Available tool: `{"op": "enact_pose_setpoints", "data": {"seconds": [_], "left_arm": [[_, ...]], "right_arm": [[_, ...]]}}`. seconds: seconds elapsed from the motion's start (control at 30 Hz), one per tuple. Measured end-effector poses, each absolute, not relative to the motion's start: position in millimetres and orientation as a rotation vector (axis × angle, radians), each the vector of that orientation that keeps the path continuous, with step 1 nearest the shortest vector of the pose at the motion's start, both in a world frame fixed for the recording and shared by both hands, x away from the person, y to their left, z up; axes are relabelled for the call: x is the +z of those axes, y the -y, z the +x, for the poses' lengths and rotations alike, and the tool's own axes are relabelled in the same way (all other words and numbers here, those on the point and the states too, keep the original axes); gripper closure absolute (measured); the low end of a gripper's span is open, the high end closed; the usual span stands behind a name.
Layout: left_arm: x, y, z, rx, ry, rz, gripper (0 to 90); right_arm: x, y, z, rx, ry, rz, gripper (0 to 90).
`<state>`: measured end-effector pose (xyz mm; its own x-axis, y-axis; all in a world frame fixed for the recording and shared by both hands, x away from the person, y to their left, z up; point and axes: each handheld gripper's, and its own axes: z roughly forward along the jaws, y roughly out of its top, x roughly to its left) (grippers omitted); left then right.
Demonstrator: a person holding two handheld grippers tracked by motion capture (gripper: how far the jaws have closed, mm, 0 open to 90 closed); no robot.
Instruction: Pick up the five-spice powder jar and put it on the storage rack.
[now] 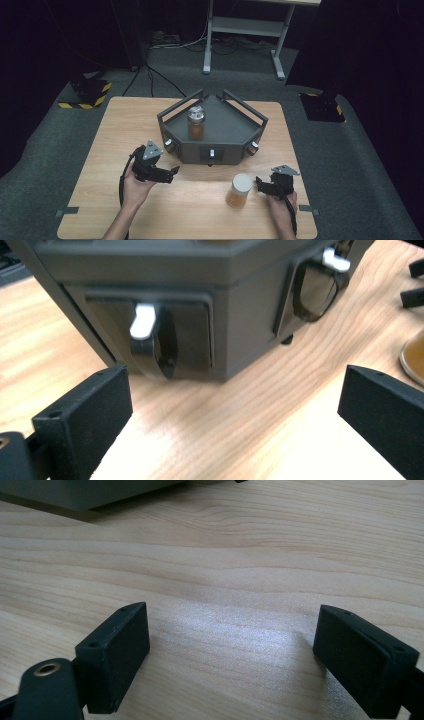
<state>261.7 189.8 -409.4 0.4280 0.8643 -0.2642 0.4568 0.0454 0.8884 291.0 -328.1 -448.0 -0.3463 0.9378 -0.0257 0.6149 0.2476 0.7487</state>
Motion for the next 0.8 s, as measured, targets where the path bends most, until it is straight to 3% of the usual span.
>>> {"op": "enact_pose_setpoints", "data": {"seconds": [0.8], "left_arm": [[-458.7,-179.0,262.2,0.424,-1.249,1.651,1.1]], "right_arm": [[-447.9,328.0,290.9,0.901,-2.051,1.411,14.9]]}}
